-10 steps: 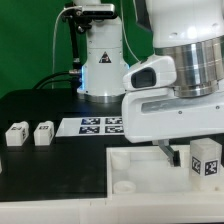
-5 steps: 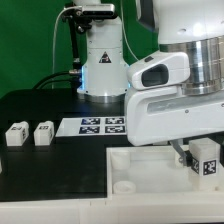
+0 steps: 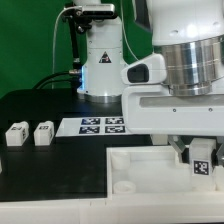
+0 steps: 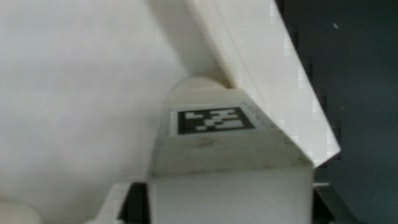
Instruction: Assemble one leg
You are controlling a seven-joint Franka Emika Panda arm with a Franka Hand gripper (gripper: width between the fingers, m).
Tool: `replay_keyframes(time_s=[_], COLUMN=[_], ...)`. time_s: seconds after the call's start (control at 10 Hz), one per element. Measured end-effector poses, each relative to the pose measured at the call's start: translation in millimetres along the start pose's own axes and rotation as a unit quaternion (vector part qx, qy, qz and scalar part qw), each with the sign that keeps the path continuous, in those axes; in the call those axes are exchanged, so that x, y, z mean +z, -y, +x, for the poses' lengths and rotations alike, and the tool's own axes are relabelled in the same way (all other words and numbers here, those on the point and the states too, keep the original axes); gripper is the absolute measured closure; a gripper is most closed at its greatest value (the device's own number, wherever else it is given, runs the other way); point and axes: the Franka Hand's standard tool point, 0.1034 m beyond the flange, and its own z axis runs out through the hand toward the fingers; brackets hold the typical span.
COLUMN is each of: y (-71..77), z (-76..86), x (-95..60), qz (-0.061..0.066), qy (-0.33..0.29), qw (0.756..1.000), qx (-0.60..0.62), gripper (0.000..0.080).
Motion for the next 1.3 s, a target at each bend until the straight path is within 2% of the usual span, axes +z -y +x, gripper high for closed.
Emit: replay_keyframes(time_s=[0.2, 0.3, 0.5, 0.6, 0.7, 0.8, 0.9, 1.0, 1.1, 1.2, 1.3], y=[-1.3, -0.4, -1.4, -1.8, -2.0, -2.0, -1.9, -0.9, 1.3, 0.4, -1.0], z=[-4.1, -5.3, -4.9, -4.6, -4.6, -4.9, -5.4, -7.7, -10.0, -9.9, -9.8], x=[-0.2, -0.7, -0.2, -0.2, -0.1, 0.3, 0.8, 1.7, 0.4, -1.2, 0.0], qz=[-0.003, 0.000, 0.003, 0.003, 0.003, 0.003, 0.003, 0.003, 0.004, 0.010, 0.010], qy=[0.013, 0.026, 0.030, 0.030, 0.030, 0.031, 0.030, 0.030, 0.027, 0.021, 0.021], qw=[0.974, 0.960, 0.917, 0.912, 0.918, 0.927, 0.937, 0.963, 0.979, 0.988, 0.995], qx=[0.226, 0.277, 0.397, 0.409, 0.395, 0.375, 0.349, 0.269, 0.201, 0.154, 0.102], gripper=[0.0505, 0.0505, 0.0505, 0.0505, 0.0505, 0.0425, 0.0425, 0.0245, 0.0178, 0.0178, 0.0155])
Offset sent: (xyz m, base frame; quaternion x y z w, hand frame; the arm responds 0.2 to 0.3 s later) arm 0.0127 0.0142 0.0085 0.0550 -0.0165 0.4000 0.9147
